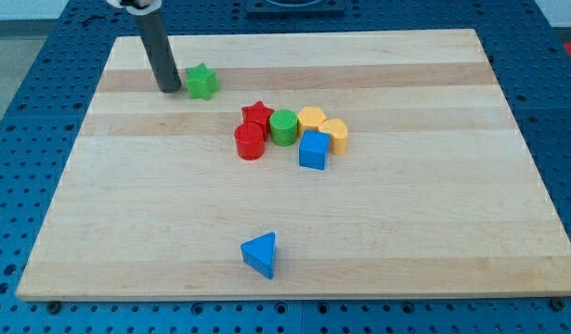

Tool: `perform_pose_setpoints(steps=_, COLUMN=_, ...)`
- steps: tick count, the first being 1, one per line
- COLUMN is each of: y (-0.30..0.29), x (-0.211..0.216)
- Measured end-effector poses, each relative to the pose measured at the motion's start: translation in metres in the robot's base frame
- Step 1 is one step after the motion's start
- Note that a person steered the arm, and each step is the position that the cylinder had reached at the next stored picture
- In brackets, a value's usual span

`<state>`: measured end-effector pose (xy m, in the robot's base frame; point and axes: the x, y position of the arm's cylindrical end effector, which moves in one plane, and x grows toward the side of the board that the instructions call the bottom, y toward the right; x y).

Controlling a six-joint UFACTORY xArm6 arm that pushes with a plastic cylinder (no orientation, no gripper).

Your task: Move the green star to the red circle

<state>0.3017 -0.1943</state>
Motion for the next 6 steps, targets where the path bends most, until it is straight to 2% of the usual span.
perform_pose_setpoints(steps=2, y=0.017, x=-0.037)
perform_pose_setpoints(steps=3, y=0.040, x=-0.025)
perform_pose_setpoints(steps=6, y=0.038, x=0.076)
